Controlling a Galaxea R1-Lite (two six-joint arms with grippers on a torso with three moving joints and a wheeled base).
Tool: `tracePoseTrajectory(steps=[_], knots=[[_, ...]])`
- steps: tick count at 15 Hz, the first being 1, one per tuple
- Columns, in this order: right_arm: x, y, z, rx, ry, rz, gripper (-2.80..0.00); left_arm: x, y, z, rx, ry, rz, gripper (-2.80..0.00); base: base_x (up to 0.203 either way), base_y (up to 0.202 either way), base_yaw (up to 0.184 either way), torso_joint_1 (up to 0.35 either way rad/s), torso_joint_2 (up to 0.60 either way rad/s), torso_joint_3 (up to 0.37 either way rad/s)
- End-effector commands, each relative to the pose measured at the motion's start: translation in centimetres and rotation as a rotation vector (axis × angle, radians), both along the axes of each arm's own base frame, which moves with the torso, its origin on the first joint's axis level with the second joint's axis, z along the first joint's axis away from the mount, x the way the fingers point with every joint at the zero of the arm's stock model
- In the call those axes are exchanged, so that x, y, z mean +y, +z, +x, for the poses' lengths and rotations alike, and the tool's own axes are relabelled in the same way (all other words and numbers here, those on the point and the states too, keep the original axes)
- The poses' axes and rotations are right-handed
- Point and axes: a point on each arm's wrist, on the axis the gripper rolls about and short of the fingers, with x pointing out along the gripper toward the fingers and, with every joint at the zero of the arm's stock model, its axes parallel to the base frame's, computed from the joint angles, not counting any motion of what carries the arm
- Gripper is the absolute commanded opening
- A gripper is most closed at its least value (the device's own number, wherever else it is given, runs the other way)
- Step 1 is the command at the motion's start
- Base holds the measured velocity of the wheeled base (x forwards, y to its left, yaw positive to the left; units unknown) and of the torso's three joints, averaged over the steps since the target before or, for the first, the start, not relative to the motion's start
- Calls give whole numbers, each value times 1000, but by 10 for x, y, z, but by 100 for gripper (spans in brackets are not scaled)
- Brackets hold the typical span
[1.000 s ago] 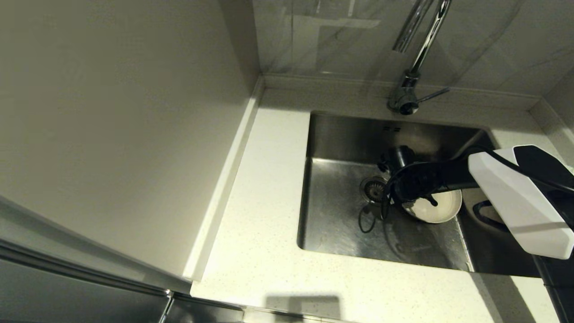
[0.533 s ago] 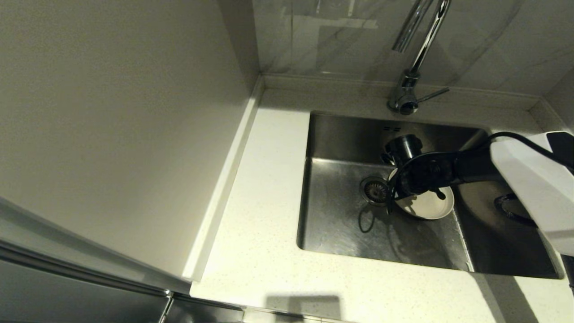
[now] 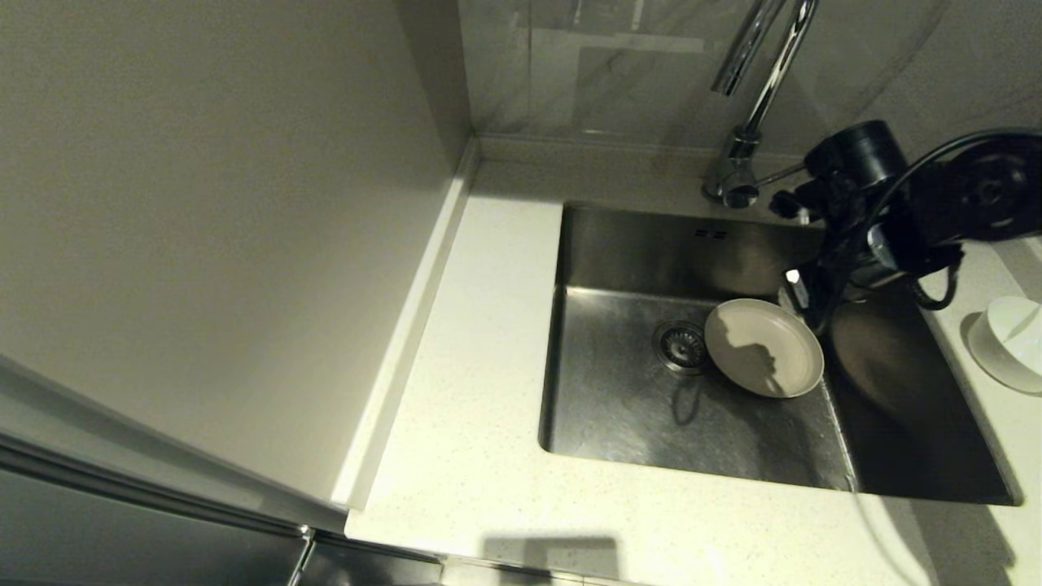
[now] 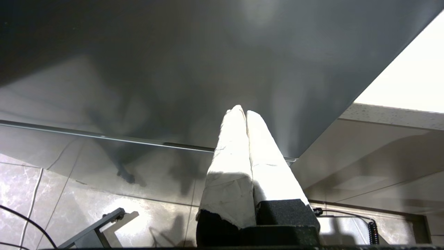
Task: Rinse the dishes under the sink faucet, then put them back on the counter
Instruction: Put a spoon into the sink
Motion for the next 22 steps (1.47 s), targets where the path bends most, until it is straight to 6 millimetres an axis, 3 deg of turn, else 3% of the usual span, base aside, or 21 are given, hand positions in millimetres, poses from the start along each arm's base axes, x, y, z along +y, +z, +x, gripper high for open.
tracePoseTrajectory(steps=[1, 4, 8, 10, 15, 16, 22], knots=[[-14, 53, -39, -81, -32, 35, -280, 0, 0, 0, -4, 1, -1, -280, 0, 0, 0, 0, 0, 0], [-50, 79, -72, -22, -139, 23, -280, 0, 0, 0, -4, 1, -1, -280, 0, 0, 0, 0, 0, 0], [-92, 85, -98, 42, -265, -14, -280, 0, 0, 0, -4, 1, -1, -280, 0, 0, 0, 0, 0, 0], [-103, 78, -93, 14, -361, 68, -280, 0, 0, 0, -4, 1, -1, -280, 0, 0, 0, 0, 0, 0], [-119, 39, -43, -118, -545, 374, -280, 0, 0, 0, -4, 1, -1, -280, 0, 0, 0, 0, 0, 0], [-123, 35, -35, -136, -576, 397, 0, 0, 0, 0, -4, 1, -1, -280, 0, 0, 0, 0, 0, 0], [-167, 33, -25, -254, -709, 429, 0, 0, 0, 0, -4, 1, -1, -280, 0, 0, 0, 0, 0, 0]])
